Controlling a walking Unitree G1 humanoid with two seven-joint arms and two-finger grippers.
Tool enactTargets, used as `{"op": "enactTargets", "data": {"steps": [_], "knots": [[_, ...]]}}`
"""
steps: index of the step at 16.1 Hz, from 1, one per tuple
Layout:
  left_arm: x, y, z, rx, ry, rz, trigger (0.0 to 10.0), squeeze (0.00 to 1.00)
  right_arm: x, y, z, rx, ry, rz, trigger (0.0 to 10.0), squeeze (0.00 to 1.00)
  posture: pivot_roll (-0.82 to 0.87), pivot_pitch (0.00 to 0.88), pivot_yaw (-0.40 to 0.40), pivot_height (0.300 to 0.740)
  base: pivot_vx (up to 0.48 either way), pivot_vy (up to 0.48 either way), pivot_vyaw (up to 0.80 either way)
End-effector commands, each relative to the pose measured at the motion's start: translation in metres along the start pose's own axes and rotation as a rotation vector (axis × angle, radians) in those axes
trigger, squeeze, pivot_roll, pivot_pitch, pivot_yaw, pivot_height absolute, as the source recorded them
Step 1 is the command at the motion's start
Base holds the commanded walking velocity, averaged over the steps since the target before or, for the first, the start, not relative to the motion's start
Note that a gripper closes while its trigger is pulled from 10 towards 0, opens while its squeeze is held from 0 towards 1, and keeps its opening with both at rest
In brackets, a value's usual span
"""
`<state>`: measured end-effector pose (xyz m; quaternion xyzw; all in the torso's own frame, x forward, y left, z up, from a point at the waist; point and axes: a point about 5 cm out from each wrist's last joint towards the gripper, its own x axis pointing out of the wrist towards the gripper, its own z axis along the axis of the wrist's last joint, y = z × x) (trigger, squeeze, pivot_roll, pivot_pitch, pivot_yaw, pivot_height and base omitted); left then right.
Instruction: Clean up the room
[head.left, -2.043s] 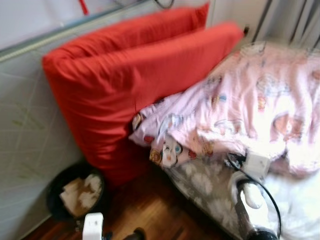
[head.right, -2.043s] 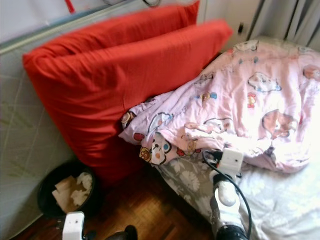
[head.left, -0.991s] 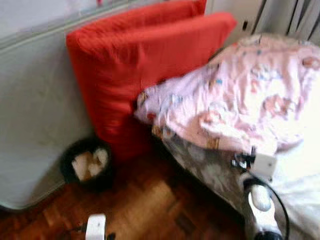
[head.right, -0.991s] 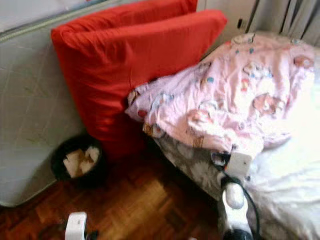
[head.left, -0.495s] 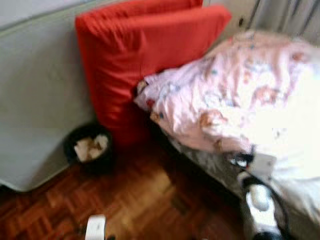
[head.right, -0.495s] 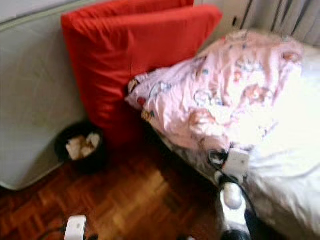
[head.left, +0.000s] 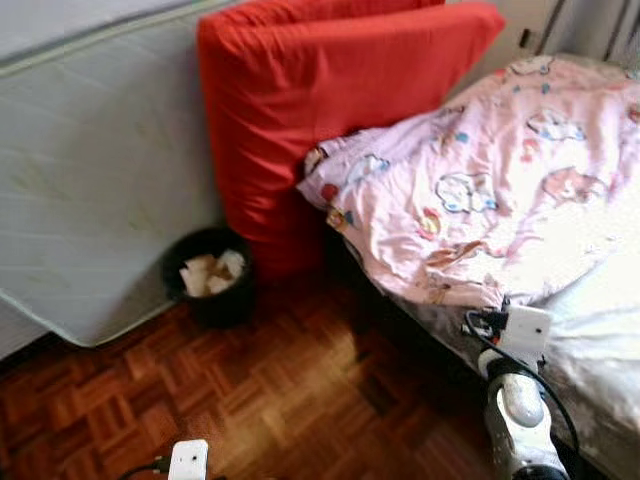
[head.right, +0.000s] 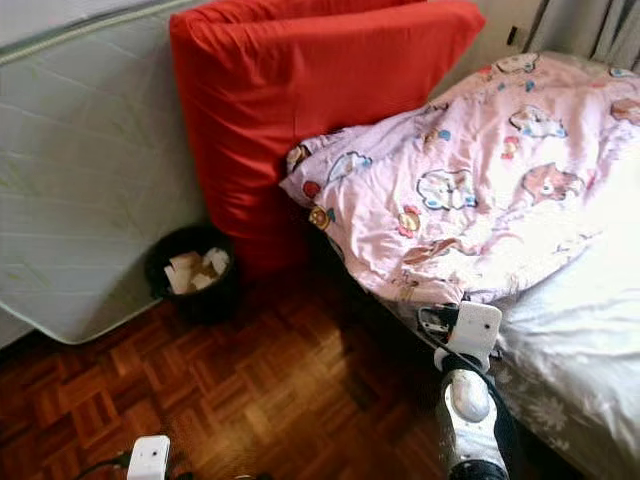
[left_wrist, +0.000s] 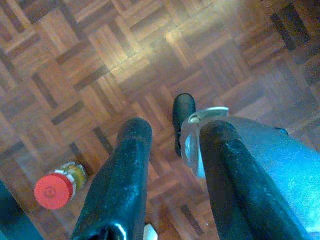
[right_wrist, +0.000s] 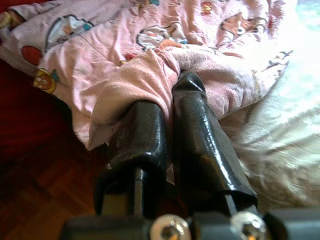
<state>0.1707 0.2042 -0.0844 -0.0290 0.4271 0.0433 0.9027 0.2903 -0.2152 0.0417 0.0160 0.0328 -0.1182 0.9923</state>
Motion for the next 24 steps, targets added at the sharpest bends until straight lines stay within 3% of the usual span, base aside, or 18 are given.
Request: {"op": "enactTargets", "data": {"steps": [1, 4, 8, 12, 19, 20, 21, 22, 24], "knots": [[-0.002, 0.003, -0.007, 0.011, 0.027, 0.008, 10.0, 0.00, -0.001, -0.001, -0.004, -0.010, 0.023, -0.006, 10.0, 0.00, 0.04, 0.125, 0.039, 0.740, 0.000, 0.000, 0.00], [-0.002, 0.003, -0.007, 0.011, 0.028, 0.007, 10.0, 0.00, -0.002, -0.006, -0.011, -0.045, 0.084, -0.040, 10.0, 0.00, 0.04, 0.126, 0.039, 0.740, 0.000, 0.000, 0.00], [-0.002, 0.003, -0.006, 0.013, 0.027, 0.006, 10.0, 0.00, -0.010, -0.012, -0.037, -0.110, 0.285, -0.063, 10.0, 0.00, 0.05, 0.123, 0.038, 0.740, 0.000, 0.000, 0.00], [-0.002, 0.003, -0.006, 0.021, 0.027, 0.005, 10.0, 0.00, -0.016, -0.012, -0.051, -0.143, 0.394, -0.059, 10.0, 0.00, 0.05, 0.126, 0.038, 0.740, 0.000, 0.000, 0.00], [-0.002, 0.004, -0.006, 0.018, 0.025, 0.010, 10.0, 0.00, -0.019, -0.013, -0.056, -0.145, 0.430, -0.051, 10.0, 0.00, 0.05, 0.125, 0.039, 0.740, 0.000, 0.000, 0.00], [-0.002, 0.004, -0.006, 0.017, 0.025, 0.011, 10.0, 0.00, -0.019, -0.013, -0.057, -0.146, 0.430, -0.050, 10.0, 0.27, 0.05, 0.125, 0.039, 0.740, 0.000, 0.000, 0.00], [-0.002, 0.004, -0.006, 0.017, 0.025, 0.012, 10.0, 0.00, -0.019, -0.013, -0.057, -0.148, 0.431, -0.050, 10.0, 0.31, 0.05, 0.126, 0.039, 0.740, 0.000, 0.000, 0.00], [-0.002, 0.004, -0.006, 0.016, 0.025, 0.013, 10.0, 0.00, -0.019, -0.012, -0.057, -0.149, 0.432, -0.050, 10.0, 0.55, 0.05, 0.126, 0.038, 0.740, 0.000, 0.000, 0.00], [-0.002, 0.004, -0.006, 0.015, 0.025, 0.013, 10.0, 0.00, -0.019, -0.013, -0.057, -0.151, 0.430, -0.052, 10.0, 0.55, 0.05, 0.126, 0.038, 0.740, 0.000, 0.000, 0.00]]}}
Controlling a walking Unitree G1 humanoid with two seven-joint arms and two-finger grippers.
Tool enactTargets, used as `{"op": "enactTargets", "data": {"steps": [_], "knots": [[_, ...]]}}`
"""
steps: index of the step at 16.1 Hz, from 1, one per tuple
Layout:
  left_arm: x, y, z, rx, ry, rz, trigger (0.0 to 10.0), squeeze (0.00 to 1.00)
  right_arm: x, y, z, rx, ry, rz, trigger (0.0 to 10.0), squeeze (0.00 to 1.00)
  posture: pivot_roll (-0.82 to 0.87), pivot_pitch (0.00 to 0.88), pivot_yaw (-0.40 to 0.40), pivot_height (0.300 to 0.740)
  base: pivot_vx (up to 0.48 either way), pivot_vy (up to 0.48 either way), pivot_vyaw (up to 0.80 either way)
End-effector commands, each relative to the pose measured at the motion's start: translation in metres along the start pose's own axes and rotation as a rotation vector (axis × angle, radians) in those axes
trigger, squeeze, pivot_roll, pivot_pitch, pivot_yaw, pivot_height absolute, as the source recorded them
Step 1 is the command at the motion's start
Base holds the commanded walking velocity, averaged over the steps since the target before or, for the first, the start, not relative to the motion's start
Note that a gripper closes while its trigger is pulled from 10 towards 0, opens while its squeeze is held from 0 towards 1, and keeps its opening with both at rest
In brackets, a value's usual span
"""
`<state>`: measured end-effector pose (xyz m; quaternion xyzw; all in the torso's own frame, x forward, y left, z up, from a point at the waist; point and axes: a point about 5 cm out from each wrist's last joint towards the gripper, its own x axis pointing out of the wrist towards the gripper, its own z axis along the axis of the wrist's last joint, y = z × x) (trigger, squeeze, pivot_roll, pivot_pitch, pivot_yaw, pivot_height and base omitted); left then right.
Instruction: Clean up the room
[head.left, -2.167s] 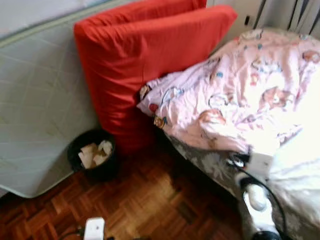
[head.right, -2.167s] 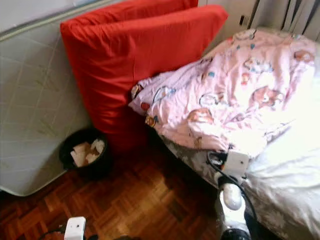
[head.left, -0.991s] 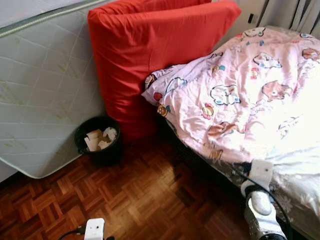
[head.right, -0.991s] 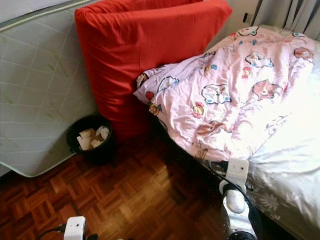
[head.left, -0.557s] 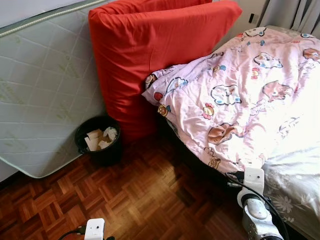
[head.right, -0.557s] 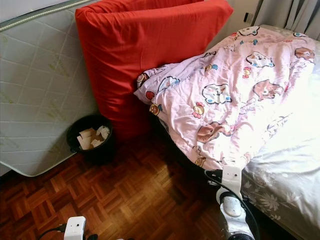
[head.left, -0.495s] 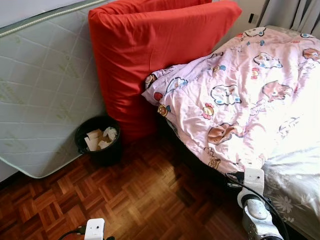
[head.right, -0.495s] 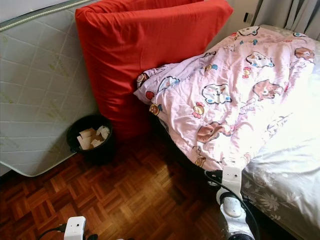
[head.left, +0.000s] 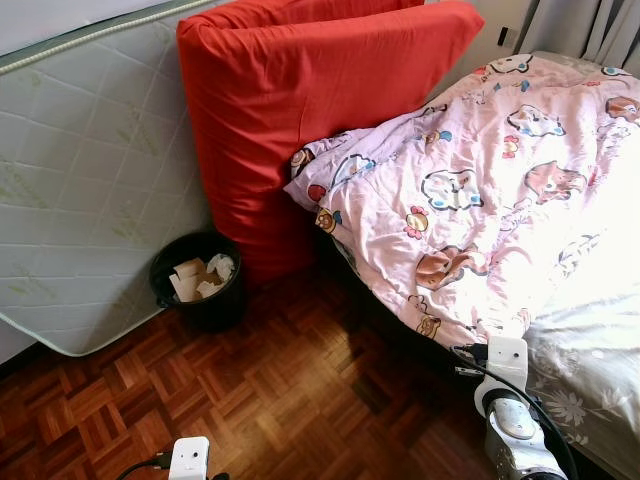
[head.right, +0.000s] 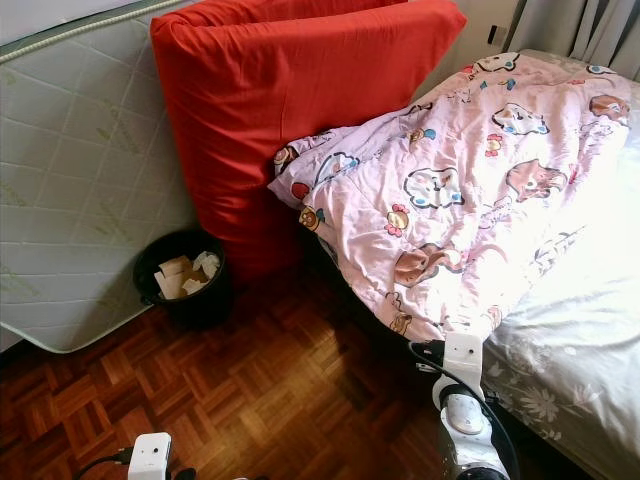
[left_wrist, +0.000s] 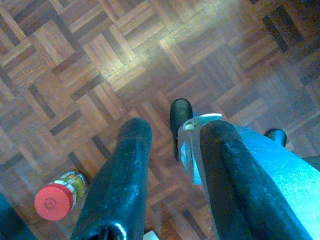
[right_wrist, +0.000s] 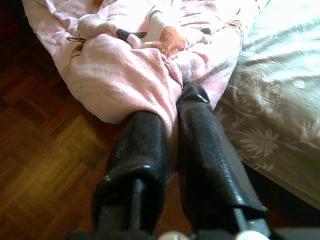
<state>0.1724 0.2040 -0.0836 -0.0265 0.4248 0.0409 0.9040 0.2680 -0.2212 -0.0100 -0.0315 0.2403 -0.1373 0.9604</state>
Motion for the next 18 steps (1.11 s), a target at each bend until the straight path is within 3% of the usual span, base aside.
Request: {"op": "enactTargets", "data": {"steps": [1, 2, 3, 5, 9, 10, 11, 12, 13, 15, 16, 18], "knots": [[-0.002, 0.004, -0.008, 0.009, 0.030, 0.015, 10.0, 0.00, -0.001, 0.000, -0.004, -0.010, 0.024, 0.001, 10.0, 0.56, 0.05, 0.126, 0.038, 0.740, 0.000, 0.000, 0.00], [-0.002, 0.004, -0.008, 0.009, 0.030, 0.015, 10.0, 0.00, -0.001, 0.000, -0.005, -0.012, 0.026, 0.003, 10.0, 0.69, 0.05, 0.126, 0.038, 0.740, 0.000, 0.000, 0.00], [-0.002, 0.004, -0.008, 0.009, 0.030, 0.015, 10.0, 0.00, -0.001, 0.000, -0.005, -0.012, 0.029, 0.006, 10.0, 0.93, 0.05, 0.126, 0.037, 0.740, 0.000, 0.000, 0.00], [-0.002, 0.004, -0.008, 0.008, 0.029, 0.015, 10.0, 0.00, -0.001, 0.000, -0.006, -0.011, 0.030, 0.004, 10.0, 1.00, 0.05, 0.126, 0.037, 0.740, 0.000, 0.000, 0.00], [-0.002, 0.004, -0.008, 0.007, 0.029, 0.017, 10.0, 0.00, -0.001, 0.000, -0.008, -0.013, 0.040, 0.008, 10.0, 0.98, 0.05, 0.126, 0.037, 0.740, 0.000, 0.000, 0.00], [-0.002, 0.004, -0.008, 0.007, 0.029, 0.017, 10.0, 0.00, -0.002, 0.000, -0.010, -0.009, 0.047, 0.010, 10.0, 0.94, 0.05, 0.124, 0.037, 0.740, 0.000, 0.000, 0.00], [-0.002, 0.003, -0.008, 0.006, 0.029, 0.017, 10.0, 0.00, -0.004, 0.002, -0.017, 0.028, 0.069, 0.043, 10.0, 0.14, 0.05, 0.121, 0.035, 0.740, 0.000, 0.000, 0.00], [-0.002, 0.003, -0.008, 0.005, 0.029, 0.018, 10.0, 0.00, -0.006, 0.002, -0.022, 0.034, 0.082, 0.065, 10.0, 0.14, 0.05, 0.120, 0.035, 0.740, 0.000, 0.000, 0.00], [-0.002, 0.003, -0.008, 0.004, 0.028, 0.019, 10.0, 0.00, -0.011, -0.004, -0.038, 0.068, 0.148, 0.068, 10.0, 0.00, 0.04, 0.117, 0.031, 0.740, 0.000, 0.000, 0.00], [-0.002, 0.003, -0.006, 0.003, 0.025, 0.020, 10.0, 0.00, -0.024, -0.016, -0.068, 0.030, 0.258, 0.064, 10.0, 0.00, 0.05, 0.114, 0.035, 0.740, 0.000, 0.000, 0.00], [-0.001, 0.003, -0.006, 0.003, 0.024, 0.020, 10.0, 0.00, -0.026, -0.017, -0.072, 0.026, 0.272, 0.069, 10.0, 0.00, 0.05, 0.114, 0.034, 0.740, 0.000, 0.000, 0.00], [-0.001, 0.003, -0.005, 0.003, 0.022, 0.021, 10.0, 0.00, -0.036, -0.023, -0.090, 0.125, 0.339, 0.015, 10.0, 0.00, 0.04, 0.108, 0.034, 0.740, 0.000, 0.000, 0.00]]}}
